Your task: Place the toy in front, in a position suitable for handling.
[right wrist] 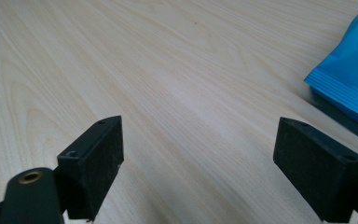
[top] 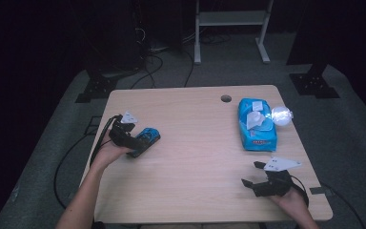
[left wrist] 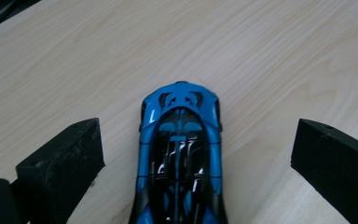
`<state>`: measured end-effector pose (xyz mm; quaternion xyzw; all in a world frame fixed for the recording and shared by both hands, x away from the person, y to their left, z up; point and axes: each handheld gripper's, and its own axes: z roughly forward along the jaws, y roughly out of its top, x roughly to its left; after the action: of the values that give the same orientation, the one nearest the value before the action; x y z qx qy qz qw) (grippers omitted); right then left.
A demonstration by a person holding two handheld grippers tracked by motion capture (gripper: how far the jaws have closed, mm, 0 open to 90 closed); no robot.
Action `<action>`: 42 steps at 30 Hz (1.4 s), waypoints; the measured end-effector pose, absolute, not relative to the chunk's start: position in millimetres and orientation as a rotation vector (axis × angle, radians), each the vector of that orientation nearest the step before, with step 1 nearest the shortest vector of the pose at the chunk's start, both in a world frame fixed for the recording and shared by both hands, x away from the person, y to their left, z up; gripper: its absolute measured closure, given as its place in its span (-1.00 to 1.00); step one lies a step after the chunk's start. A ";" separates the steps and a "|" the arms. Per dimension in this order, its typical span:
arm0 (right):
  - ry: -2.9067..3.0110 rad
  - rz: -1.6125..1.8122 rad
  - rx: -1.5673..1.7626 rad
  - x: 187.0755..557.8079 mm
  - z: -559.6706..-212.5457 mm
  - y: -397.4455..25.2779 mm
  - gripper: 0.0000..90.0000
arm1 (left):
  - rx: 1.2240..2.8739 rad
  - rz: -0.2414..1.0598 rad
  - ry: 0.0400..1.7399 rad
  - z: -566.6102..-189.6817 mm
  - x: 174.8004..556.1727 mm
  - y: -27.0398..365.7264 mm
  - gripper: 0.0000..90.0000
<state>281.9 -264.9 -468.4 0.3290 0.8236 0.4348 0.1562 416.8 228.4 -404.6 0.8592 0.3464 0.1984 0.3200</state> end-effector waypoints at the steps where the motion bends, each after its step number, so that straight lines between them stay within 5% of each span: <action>1: 2.357 1.245 0.940 281.9 -468.1 -264.7 -0.66 | 2.280 0.525 0.922 -407.2 420.0 230.0 -0.96; 21: 2.375 1.240 0.939 283.4 -469.6 -266.8 -0.66 | 2.443 0.449 0.989 -447.8 442.9 220.5 -0.87; 35: 2.389 1.235 0.941 283.7 -469.9 -267.0 -0.65 | 2.452 0.372 1.066 -448.9 452.2 220.9 -0.54; 42: 2.399 1.228 0.940 284.2 -470.8 -266.8 -0.65 | 2.451 0.296 1.097 -454.5 455.8 224.0 -0.54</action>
<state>284.2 -266.8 -470.8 0.3258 0.8319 0.4259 0.1430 455.8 224.0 -454.5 0.8854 0.3963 0.1069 0.2181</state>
